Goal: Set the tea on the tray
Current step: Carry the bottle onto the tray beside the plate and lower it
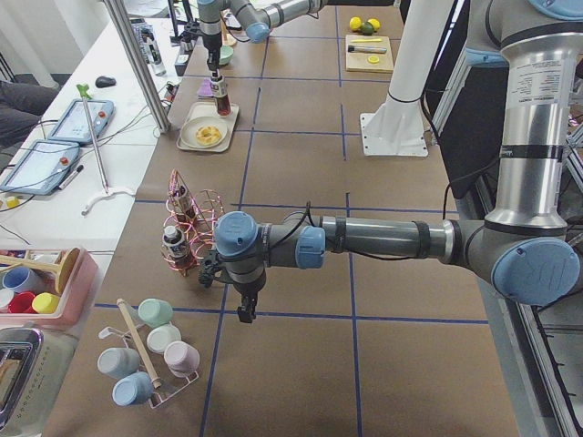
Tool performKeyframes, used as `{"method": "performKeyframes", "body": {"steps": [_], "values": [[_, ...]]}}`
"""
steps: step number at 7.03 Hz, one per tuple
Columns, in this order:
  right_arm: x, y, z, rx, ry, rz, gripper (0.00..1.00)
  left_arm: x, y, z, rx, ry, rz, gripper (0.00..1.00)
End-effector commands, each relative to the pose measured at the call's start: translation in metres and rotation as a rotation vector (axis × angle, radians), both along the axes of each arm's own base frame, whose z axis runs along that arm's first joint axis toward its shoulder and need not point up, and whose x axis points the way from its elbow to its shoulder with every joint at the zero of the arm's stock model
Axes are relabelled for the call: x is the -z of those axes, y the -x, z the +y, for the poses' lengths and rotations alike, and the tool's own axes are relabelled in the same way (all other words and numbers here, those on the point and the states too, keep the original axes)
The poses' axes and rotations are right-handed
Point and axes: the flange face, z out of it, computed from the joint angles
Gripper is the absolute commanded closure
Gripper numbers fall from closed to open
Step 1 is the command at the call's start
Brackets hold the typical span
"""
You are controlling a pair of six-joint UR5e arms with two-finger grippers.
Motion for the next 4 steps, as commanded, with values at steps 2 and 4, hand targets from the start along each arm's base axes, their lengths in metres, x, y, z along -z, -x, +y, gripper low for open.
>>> {"method": "performKeyframes", "body": {"steps": [2, 4], "values": [[0.001, 0.007, 0.005, 0.007, -0.004, -0.003, 0.2, 0.0, 0.0, 0.0, 0.0, 0.001, 0.0, 0.0], [0.018, 0.002, 0.008, 0.012, -0.019, -0.021, 0.01, -0.003, 0.0, 0.002, -0.001, 0.005, 0.0, 0.0]]}}
